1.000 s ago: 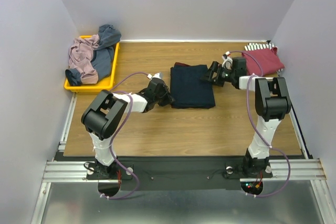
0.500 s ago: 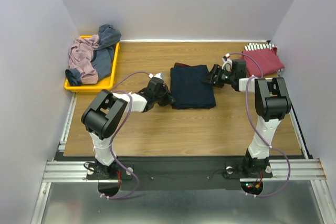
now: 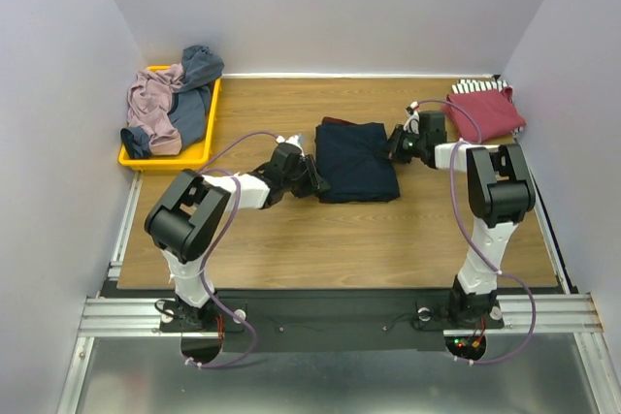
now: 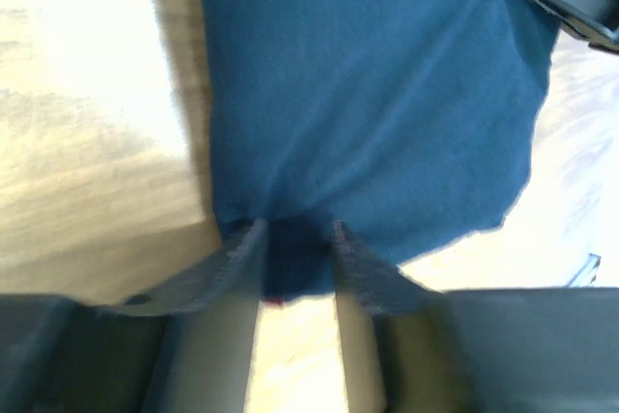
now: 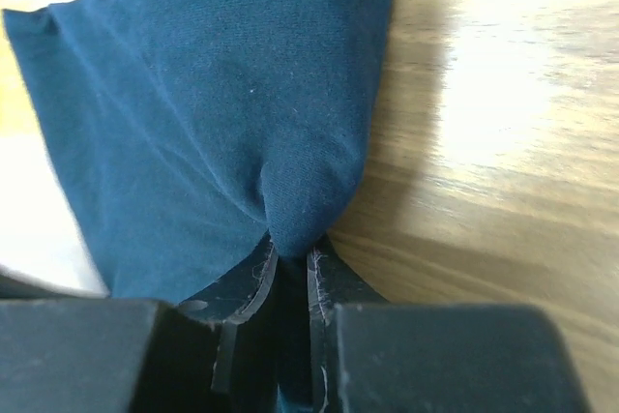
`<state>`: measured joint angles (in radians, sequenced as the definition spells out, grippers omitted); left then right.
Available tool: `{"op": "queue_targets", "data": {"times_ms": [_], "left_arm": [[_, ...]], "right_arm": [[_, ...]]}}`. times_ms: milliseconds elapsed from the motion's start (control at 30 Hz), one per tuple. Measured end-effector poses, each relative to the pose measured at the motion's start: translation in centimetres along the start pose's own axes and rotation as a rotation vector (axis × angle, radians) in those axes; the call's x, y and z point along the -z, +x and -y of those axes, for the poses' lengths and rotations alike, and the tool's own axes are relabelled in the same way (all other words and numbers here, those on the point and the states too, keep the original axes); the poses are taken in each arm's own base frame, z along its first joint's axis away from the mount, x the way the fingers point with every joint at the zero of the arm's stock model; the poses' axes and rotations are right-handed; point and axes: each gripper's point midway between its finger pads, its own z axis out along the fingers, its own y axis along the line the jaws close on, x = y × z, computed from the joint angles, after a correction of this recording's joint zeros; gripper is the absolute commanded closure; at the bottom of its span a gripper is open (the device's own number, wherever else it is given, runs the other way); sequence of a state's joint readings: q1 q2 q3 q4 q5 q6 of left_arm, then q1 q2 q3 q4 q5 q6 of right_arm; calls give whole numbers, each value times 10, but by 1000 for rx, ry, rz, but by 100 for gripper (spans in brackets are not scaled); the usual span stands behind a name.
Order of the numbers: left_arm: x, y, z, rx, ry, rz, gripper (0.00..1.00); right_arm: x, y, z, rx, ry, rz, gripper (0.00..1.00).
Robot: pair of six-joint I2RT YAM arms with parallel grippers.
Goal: Fold and stack the tank tops
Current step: Neatly place the folded tank top to the corner
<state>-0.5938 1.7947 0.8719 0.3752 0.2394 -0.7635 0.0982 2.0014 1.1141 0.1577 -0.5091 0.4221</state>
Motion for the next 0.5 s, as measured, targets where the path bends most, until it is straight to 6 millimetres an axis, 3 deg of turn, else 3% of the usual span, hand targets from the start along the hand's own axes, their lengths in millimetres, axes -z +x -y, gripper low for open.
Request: {"op": "queue_targets", "data": {"times_ms": [167,233,500], "left_arm": [[24,-3,9,-3,2,7,49],[40,-9,21,-7,19,24,49],[95,-37,63,-74,75,86,49]], "right_arm": [[8,-9,9,37,148,12,99],[11,-19,17,57,212,26,100],[45,-87,54,185,524,112,100]]}}
